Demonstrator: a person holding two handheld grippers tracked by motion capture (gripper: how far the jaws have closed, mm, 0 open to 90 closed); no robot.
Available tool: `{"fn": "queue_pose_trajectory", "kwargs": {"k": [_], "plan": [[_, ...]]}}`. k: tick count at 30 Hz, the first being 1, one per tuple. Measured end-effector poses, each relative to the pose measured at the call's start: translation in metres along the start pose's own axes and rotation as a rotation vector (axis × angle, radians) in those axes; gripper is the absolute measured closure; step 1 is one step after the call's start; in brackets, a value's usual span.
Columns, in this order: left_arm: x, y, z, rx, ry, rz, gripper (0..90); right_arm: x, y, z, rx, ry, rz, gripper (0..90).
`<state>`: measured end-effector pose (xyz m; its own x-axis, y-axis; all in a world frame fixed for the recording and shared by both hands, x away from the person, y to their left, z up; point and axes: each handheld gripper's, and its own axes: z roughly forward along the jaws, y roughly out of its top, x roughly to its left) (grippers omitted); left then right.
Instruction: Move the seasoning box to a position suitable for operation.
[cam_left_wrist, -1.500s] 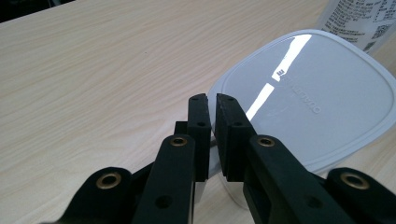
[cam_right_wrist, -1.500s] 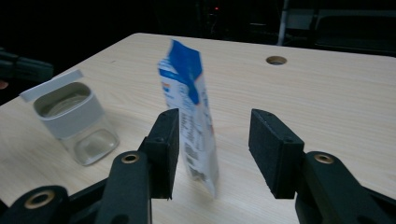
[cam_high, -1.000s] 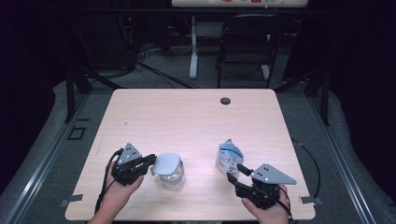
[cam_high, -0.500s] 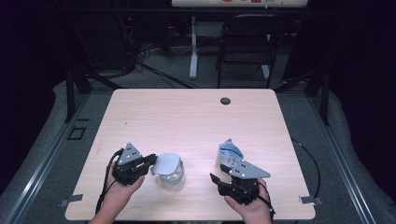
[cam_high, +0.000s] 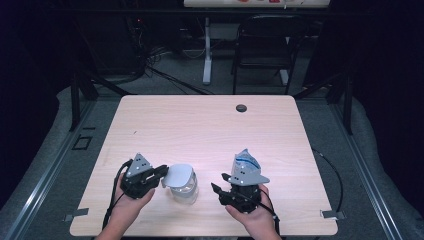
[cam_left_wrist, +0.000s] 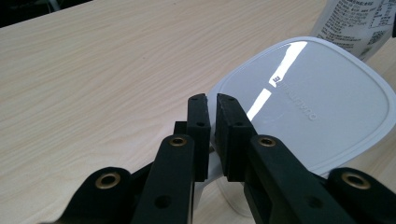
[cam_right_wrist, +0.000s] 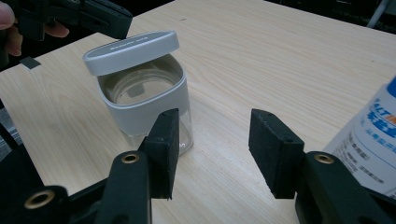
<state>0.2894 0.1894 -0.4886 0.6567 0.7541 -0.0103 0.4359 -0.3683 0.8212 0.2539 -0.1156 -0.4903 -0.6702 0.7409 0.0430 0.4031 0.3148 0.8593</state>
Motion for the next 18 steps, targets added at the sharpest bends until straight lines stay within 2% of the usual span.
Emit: {"fn": "queue_pose_trajectory", "kwargs": {"k": [18], "plan": [[0.0, 0.0, 0.0, -0.003, -0.003, 0.003, 84.9, 0.012, 0.005, 0.031, 0.032, 0.023, -0.018, 53.3]]}}
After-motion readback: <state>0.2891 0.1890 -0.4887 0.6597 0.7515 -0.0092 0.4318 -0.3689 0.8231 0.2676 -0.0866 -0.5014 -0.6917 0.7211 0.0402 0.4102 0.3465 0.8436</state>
